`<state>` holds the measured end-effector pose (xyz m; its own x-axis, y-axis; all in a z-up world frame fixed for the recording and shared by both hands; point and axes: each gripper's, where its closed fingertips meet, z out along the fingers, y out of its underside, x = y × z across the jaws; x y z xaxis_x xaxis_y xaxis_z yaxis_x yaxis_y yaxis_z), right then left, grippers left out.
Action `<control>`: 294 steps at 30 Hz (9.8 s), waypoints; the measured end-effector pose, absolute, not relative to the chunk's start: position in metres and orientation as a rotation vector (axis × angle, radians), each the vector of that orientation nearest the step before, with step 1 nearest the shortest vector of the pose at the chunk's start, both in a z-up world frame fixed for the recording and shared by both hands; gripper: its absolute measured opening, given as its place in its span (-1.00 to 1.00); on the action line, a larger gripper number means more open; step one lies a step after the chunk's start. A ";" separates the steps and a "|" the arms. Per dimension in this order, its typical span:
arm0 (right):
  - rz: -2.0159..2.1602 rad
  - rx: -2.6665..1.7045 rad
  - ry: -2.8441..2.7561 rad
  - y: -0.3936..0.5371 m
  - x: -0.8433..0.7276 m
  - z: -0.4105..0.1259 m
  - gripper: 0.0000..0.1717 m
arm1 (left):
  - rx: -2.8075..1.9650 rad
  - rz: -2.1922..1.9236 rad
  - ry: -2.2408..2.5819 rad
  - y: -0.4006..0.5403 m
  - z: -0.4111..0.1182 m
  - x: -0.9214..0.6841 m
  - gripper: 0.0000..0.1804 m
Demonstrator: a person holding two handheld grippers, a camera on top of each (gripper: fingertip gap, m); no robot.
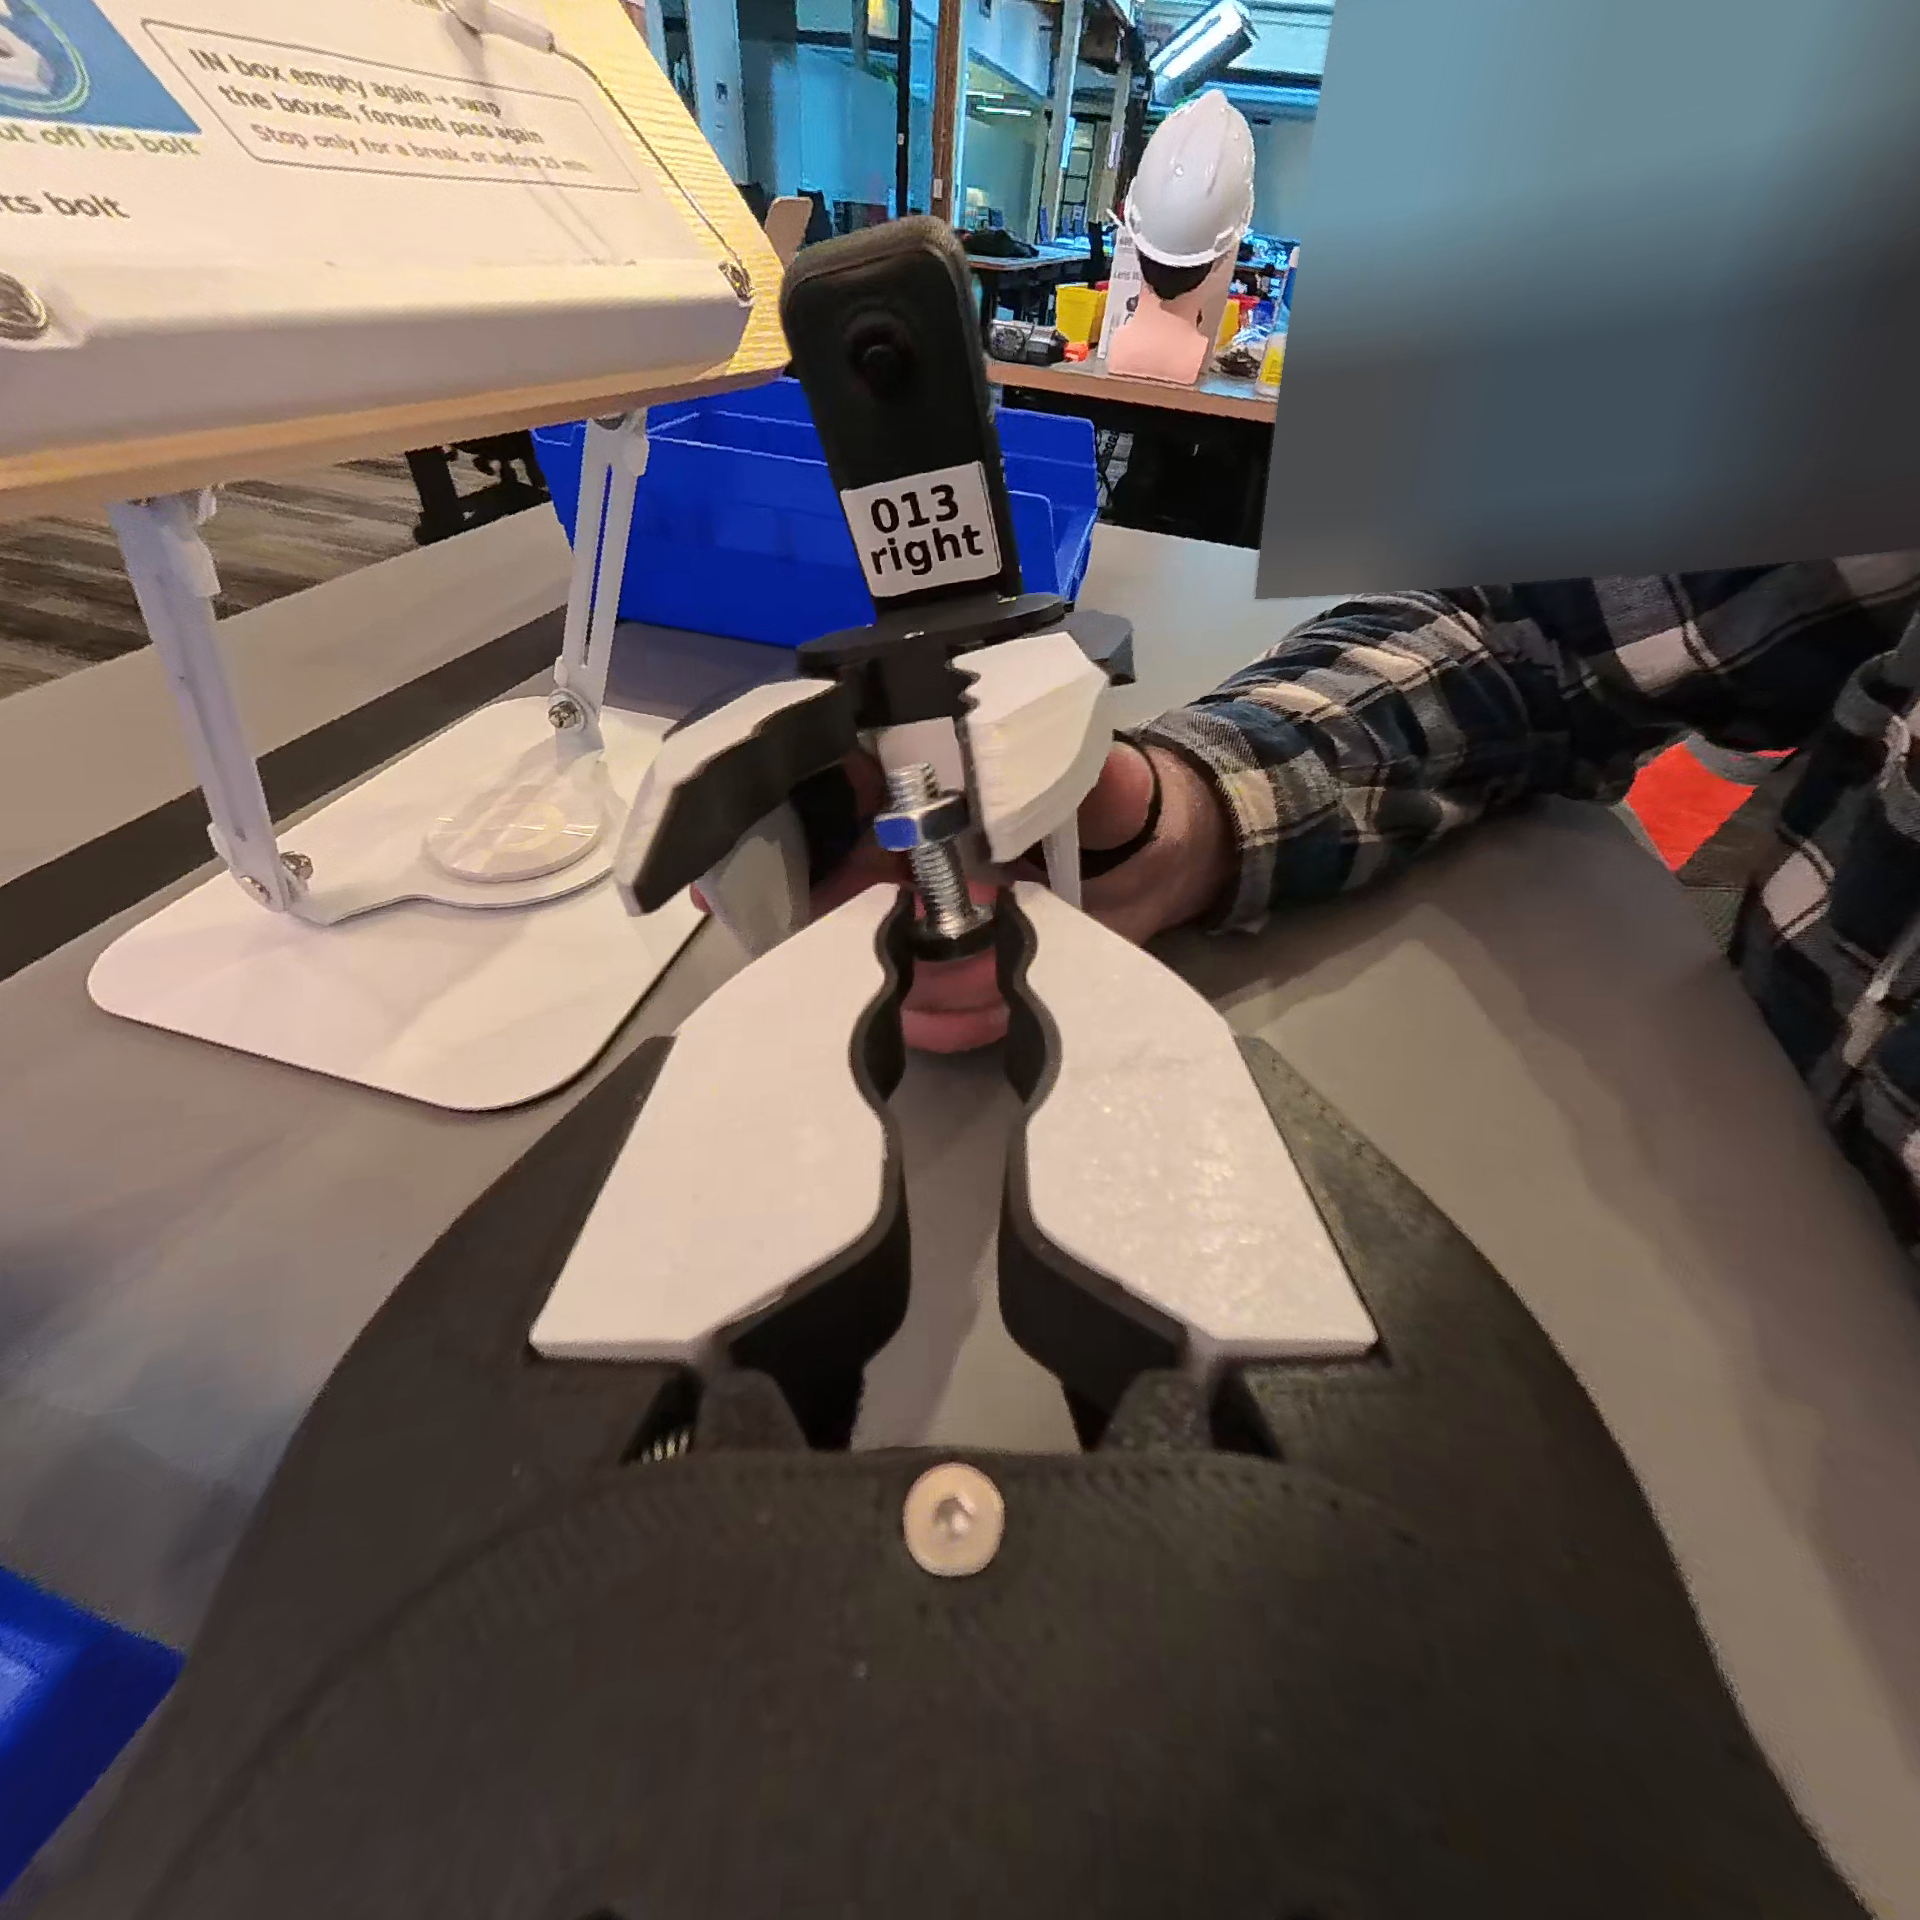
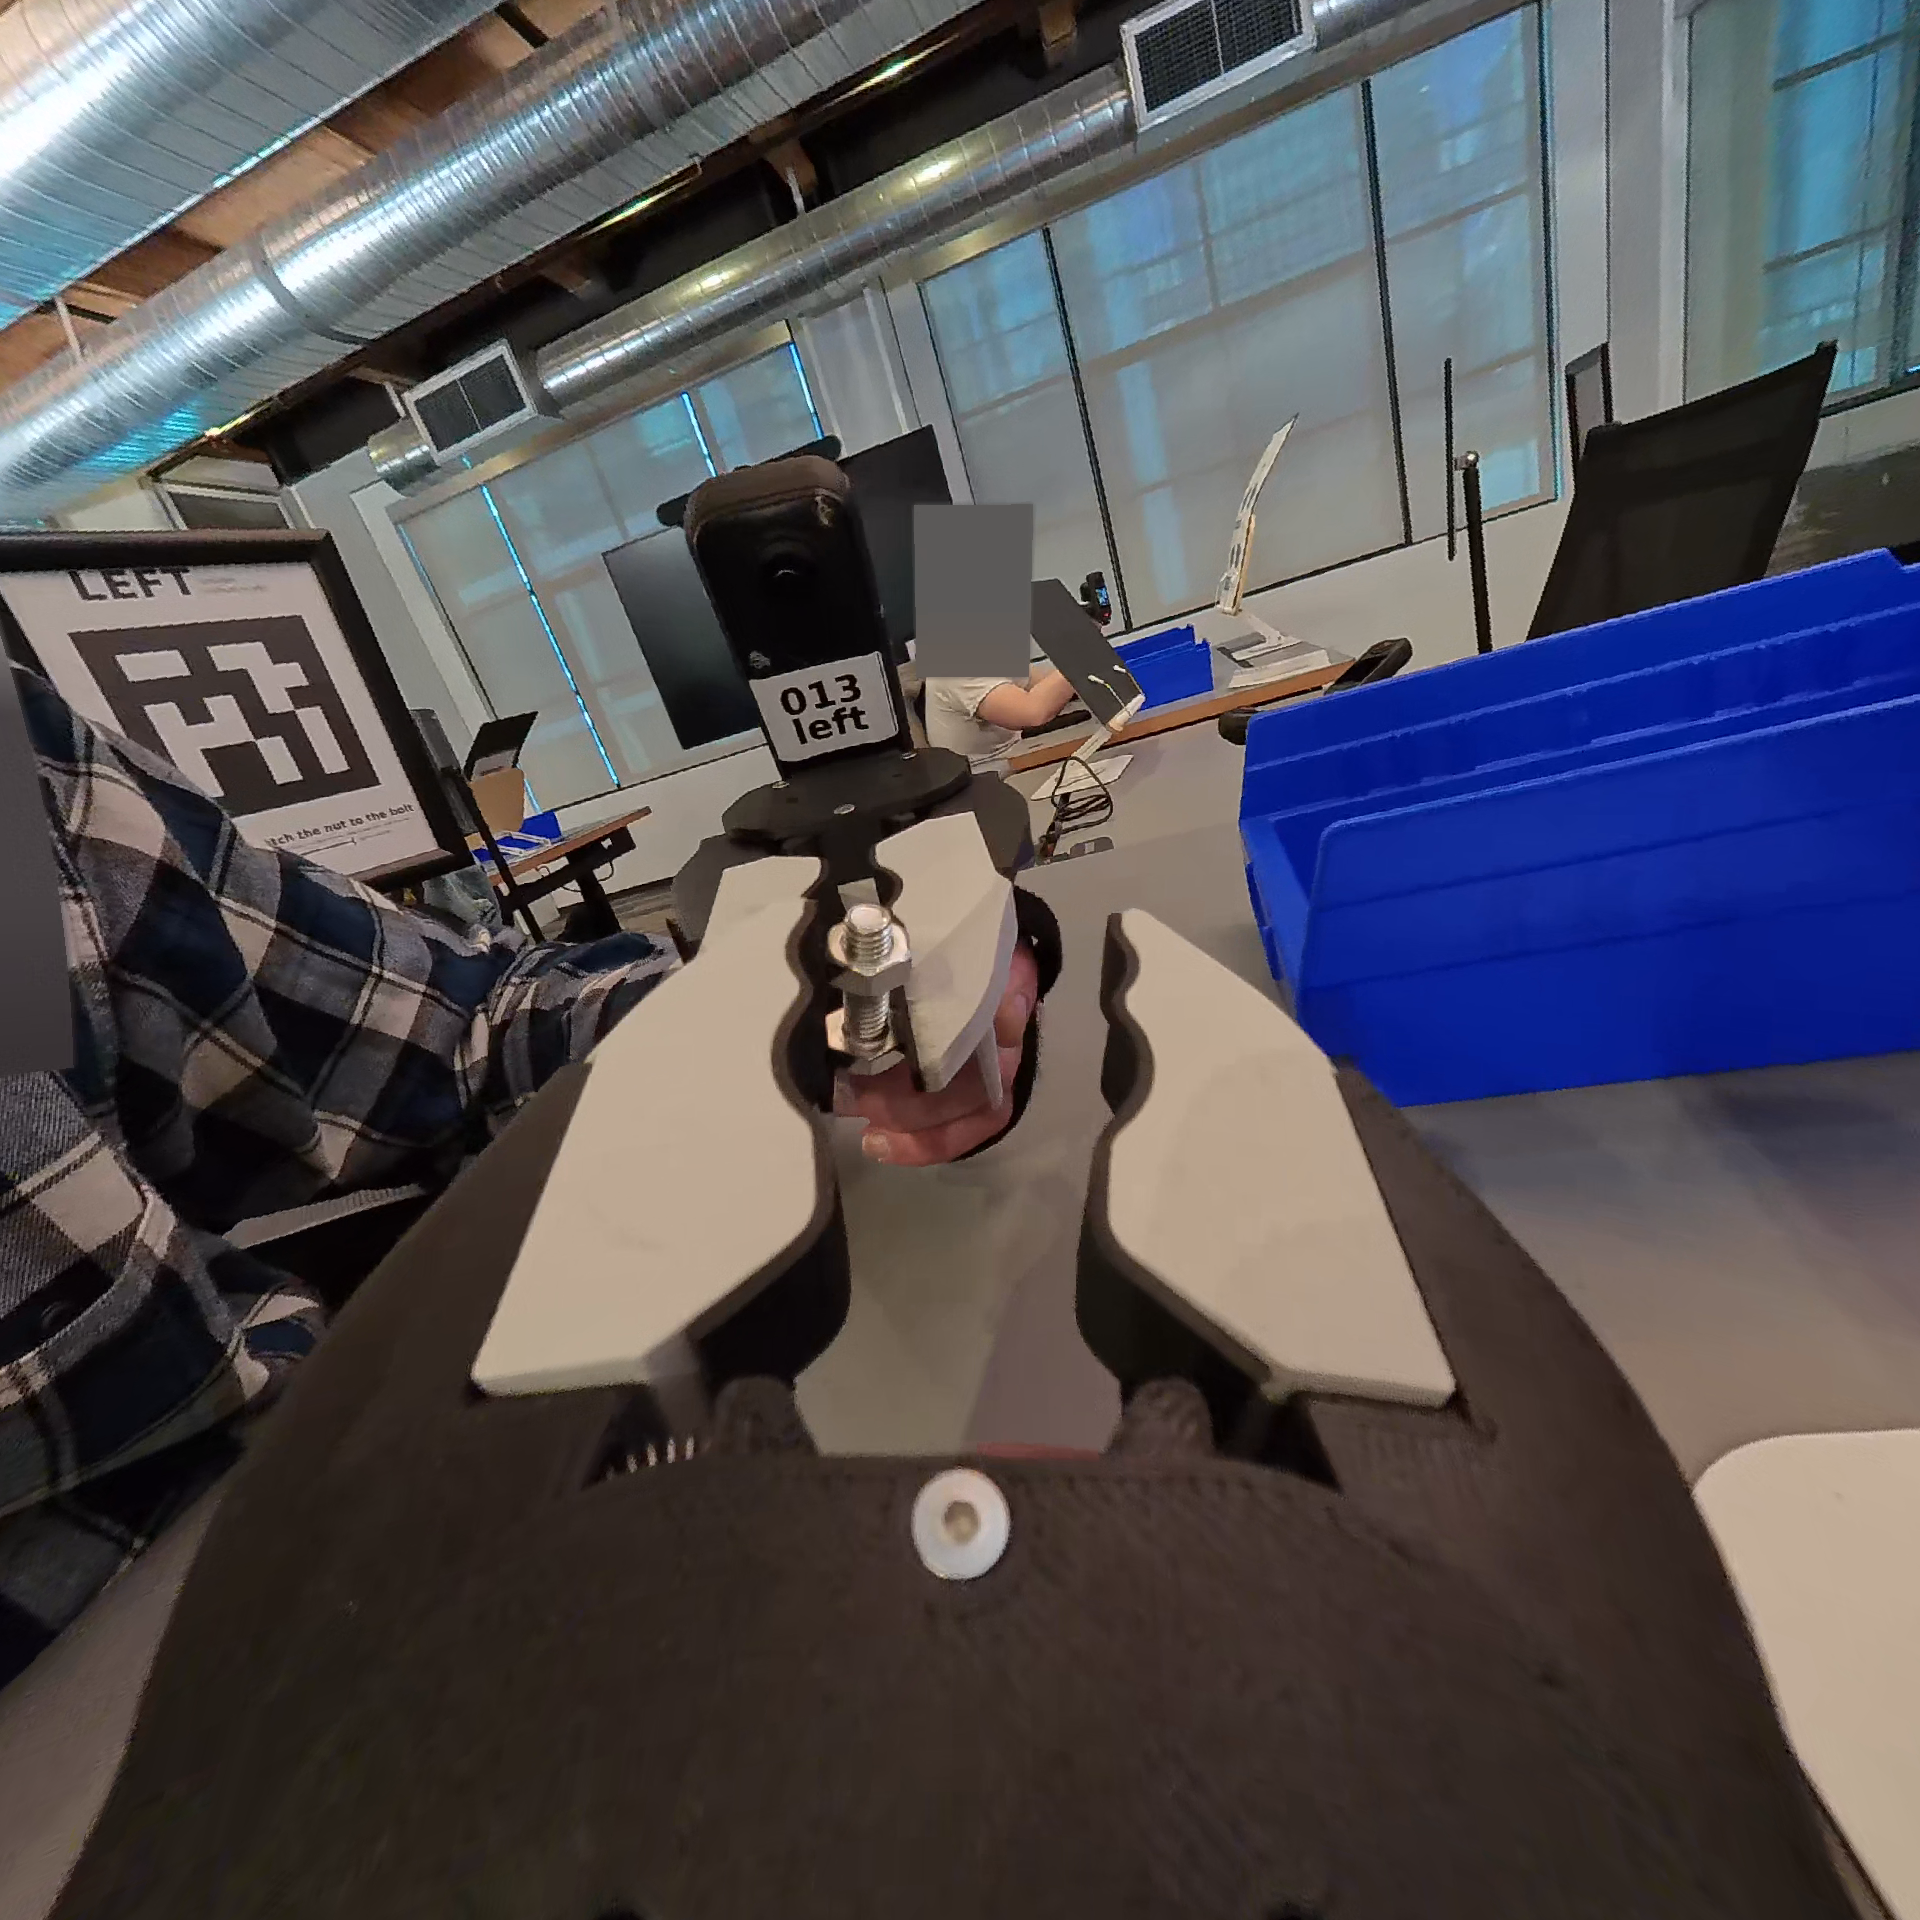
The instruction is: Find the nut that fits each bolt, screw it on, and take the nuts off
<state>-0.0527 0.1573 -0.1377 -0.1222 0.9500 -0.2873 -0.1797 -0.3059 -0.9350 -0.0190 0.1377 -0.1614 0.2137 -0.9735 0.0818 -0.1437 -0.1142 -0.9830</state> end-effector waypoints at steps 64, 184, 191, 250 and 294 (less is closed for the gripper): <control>1.673 -1.237 -0.932 0.161 -0.048 -0.137 -0.40 | -1.413 -1.052 1.098 0.139 -0.155 -0.027 -0.85; 1.679 -1.236 -0.947 0.159 -0.045 -0.138 -0.53 | -1.398 -1.013 1.135 0.142 -0.168 -0.023 -0.85; 1.682 -1.239 -0.935 0.160 -0.044 -0.137 -0.53 | -1.388 -1.016 1.120 0.143 -0.164 -0.026 -0.85; 1.699 -1.231 -0.936 0.160 -0.044 -0.137 -0.57 | -1.392 -0.977 1.128 0.144 -0.164 -0.029 -0.85; 1.523 -1.424 -1.014 0.161 -0.057 -0.158 -0.78 | -1.430 -0.163 1.375 0.168 -0.187 -0.041 -0.84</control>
<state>-0.0569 0.1609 -0.1578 -0.0463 0.9329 -0.3571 -0.0301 -0.3587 -0.9330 -0.0410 0.1676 -0.1872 0.3192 -0.7731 -0.5481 -0.6239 0.2639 -0.7356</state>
